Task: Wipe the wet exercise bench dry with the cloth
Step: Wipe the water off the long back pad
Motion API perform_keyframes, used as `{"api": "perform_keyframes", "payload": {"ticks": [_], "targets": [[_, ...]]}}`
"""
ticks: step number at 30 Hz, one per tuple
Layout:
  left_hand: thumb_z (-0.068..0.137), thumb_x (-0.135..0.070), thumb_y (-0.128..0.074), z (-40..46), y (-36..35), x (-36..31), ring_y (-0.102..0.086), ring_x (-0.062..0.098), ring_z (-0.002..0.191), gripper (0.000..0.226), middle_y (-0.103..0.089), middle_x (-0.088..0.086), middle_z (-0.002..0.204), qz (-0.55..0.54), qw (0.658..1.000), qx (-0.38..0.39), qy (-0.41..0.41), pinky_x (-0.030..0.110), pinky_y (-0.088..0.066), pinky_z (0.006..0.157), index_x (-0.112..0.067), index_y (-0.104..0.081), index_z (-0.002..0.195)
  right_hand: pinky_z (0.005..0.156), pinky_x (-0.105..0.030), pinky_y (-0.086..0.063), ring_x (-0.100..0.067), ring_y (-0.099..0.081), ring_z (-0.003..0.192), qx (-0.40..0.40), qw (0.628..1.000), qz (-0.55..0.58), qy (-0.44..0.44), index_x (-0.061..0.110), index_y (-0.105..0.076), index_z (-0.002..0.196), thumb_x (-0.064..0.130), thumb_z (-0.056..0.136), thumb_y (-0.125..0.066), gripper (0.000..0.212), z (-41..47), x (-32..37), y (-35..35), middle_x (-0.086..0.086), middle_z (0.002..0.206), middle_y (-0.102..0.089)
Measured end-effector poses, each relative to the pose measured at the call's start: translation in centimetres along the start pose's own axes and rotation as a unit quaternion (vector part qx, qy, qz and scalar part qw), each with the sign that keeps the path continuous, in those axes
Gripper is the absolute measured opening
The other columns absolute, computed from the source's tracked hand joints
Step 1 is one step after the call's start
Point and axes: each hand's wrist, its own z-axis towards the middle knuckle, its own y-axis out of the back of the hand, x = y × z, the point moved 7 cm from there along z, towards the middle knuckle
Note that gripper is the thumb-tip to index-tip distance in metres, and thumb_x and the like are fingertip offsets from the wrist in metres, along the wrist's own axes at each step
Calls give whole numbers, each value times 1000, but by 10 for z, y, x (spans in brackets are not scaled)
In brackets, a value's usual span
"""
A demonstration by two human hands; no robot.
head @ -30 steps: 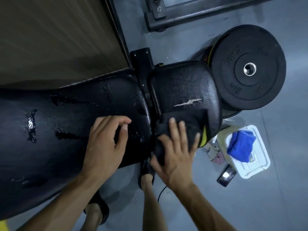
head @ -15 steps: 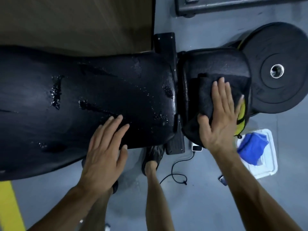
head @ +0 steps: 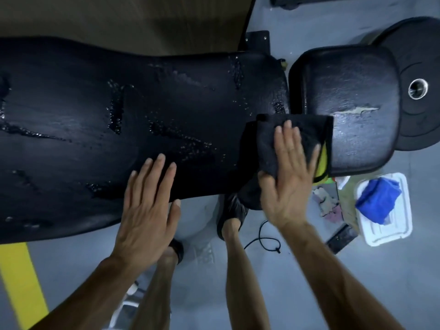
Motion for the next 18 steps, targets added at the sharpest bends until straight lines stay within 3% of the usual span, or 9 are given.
{"api": "perform_keyframes", "payload": {"ticks": [2,4,6,8,11,15,16,18], "targets": [[94,-24,-46,-6,-4,8,-10,28,153,70,-11,11,166,34,999,12,-11,56,-17,120,-8,-18,156,125,-58,-4,-24,-16,157,16,1000,8,7,5,-34,157,35,81,-43,82,-16,42,-25,-12,167,-25],[94,-25,-45,-8,-6,14,-8,27,153,71,-8,10,166,59,998,24,-25,56,-17,120,-9,-15,157,125,-59,-7,-22,-14,158,83,991,-25,102,7,-30,159,36,83,-45,82,-33,78,-47,-9,169,-21],[96,-27,-42,-6,-6,17,-7,26,153,69,-7,8,166,68,997,34,-31,56,-16,120,-11,-14,157,125,-58,-12,-20,-14,158,147,960,-79,224,10,-28,160,38,81,-50,86,-34,74,-48,-6,169,-19],[98,-29,-39,-6,-4,20,-8,24,153,66,-7,6,167,68,997,31,-32,55,-15,121,-14,-14,157,124,-59,-15,-19,-18,157,161,941,-117,275,12,-29,160,41,81,-49,86,-21,42,-30,-6,169,-22],[100,-29,-40,-5,1,23,-16,21,152,61,-16,3,165,53,998,13,-45,55,-15,121,-16,-21,156,124,-59,-13,-21,-20,157,98,976,-112,157,11,-30,159,36,81,-46,84,4,-7,3,-8,168,-25],[98,-30,-46,-3,6,27,-24,18,150,59,-24,1,163,27,998,-10,-55,55,-15,121,-16,-31,154,124,-61,-6,-26,-18,157,-27,997,-63,-38,5,-34,157,34,83,-40,80,-15,43,-27,-13,167,-25],[97,-30,-48,-3,7,29,-24,18,150,59,-25,0,163,26,998,-13,-58,55,-16,121,-17,-33,153,124,-62,-6,-27,-17,157,-11,999,-45,-28,5,-33,158,36,85,-39,79,-23,68,-44,-13,168,-24],[96,-31,-52,-2,8,32,-25,16,149,59,-29,-2,161,24,997,-18,-71,56,-18,120,-17,-37,151,124,-62,-7,-24,-13,158,75,993,-53,73,8,-28,160,39,88,-39,79,-41,114,-72,-10,169,-19]]}}
